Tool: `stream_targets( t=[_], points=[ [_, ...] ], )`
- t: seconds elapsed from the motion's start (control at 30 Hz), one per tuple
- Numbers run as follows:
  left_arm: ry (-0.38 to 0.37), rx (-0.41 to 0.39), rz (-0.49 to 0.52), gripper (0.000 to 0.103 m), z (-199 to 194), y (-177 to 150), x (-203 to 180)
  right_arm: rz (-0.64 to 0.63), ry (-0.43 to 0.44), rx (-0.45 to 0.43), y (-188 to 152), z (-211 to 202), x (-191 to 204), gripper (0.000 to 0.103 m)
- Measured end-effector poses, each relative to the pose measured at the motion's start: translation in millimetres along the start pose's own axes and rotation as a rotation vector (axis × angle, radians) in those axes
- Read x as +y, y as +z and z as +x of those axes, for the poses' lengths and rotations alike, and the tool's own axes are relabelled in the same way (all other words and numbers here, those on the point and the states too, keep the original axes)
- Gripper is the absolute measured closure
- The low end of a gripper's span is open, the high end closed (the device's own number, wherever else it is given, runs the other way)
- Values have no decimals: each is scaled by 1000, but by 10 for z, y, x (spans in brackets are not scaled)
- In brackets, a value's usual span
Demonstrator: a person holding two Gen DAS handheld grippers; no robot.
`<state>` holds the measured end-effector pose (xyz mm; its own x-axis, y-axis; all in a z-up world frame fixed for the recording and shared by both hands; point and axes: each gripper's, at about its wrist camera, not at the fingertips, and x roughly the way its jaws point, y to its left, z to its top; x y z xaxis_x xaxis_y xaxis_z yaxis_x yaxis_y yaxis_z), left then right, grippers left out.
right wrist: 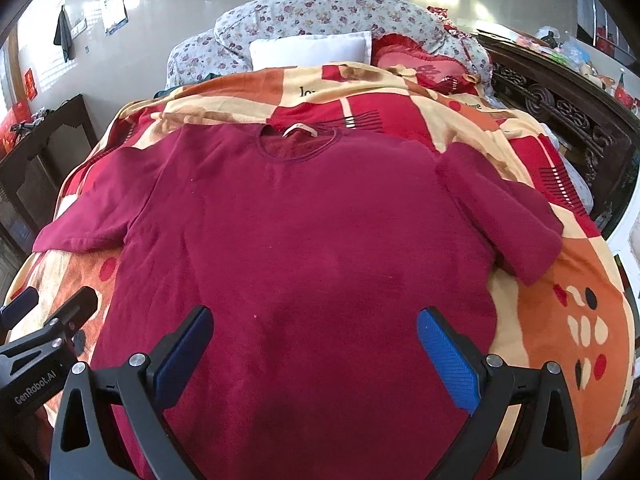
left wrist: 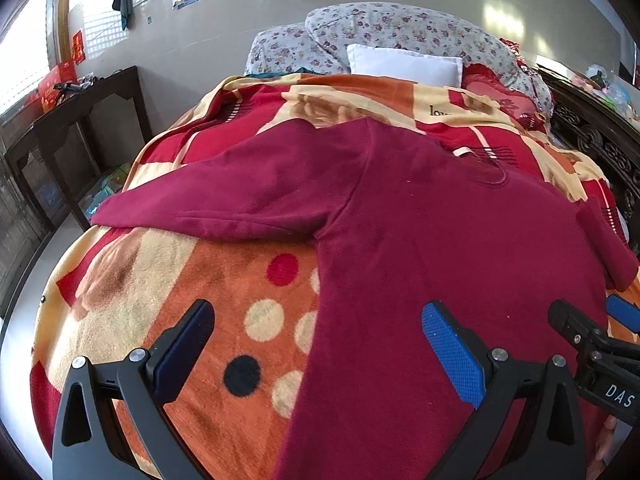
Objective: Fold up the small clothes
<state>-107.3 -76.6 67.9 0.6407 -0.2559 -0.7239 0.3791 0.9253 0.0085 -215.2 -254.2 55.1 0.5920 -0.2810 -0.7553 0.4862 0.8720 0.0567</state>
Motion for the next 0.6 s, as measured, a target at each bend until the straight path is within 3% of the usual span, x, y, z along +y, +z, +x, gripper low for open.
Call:
stream_targets(
  t=[0.27, 0.47, 0.6],
  points=[
    [50, 19, -57, 0, 147, 138, 614, -10, 46, 15, 33, 113, 152, 0],
    [94, 27, -271, 0, 384, 340, 1606, -30, 87, 28, 61, 181, 310, 0],
    [119, 12, -482, 0, 591, 472, 2362, -59, 91, 39, 69, 239, 422, 0]
  ],
)
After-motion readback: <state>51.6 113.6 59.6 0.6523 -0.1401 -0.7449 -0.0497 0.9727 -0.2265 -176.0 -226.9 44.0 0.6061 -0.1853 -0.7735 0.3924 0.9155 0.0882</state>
